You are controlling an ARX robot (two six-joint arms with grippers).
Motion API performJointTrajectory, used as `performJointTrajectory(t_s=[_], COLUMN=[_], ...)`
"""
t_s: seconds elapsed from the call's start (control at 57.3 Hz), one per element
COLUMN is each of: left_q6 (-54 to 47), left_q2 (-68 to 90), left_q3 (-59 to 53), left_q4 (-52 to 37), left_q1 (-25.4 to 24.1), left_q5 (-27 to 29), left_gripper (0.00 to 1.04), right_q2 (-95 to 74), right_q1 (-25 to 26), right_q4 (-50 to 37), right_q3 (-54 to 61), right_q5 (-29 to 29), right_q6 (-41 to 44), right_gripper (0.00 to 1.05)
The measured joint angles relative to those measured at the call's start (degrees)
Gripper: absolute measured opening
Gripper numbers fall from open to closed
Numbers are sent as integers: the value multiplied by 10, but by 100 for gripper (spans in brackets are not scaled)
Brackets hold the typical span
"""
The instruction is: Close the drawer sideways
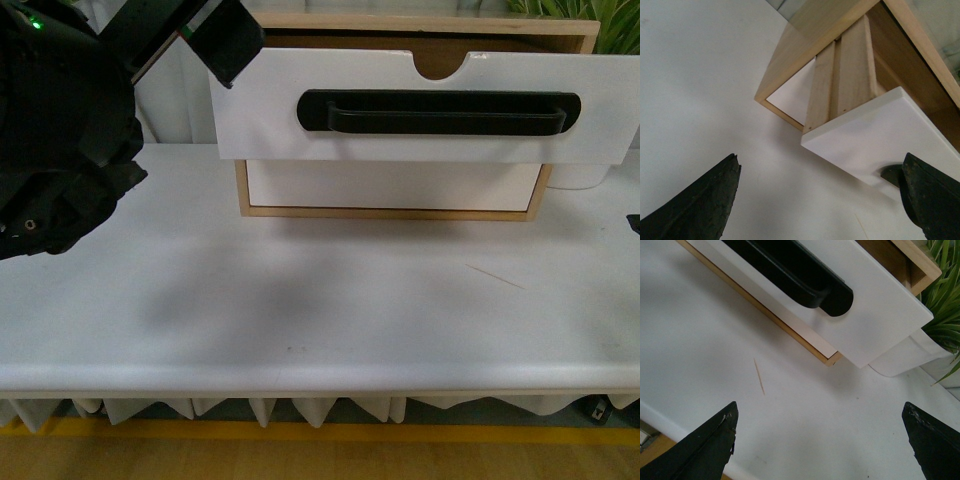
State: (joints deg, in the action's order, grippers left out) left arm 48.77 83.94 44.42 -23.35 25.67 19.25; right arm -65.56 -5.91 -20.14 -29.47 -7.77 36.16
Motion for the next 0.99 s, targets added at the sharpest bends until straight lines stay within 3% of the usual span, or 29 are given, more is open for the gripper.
performJointTrajectory(t_s=[0.488, 0.994], left_q6=[-22, -36], left_q2=[42, 82], left_q3=[42, 85], left_q4=[2, 11], left_q1=[40, 45], left_q5=[-5, -11], left_gripper=[99, 99], right_q2=[-71, -129], right_q1=[-20, -28], right_q4=[-12, -29], right_q3=[-43, -92], right_q5=[7, 6], right_q6=[7, 7], right_gripper=[96, 96])
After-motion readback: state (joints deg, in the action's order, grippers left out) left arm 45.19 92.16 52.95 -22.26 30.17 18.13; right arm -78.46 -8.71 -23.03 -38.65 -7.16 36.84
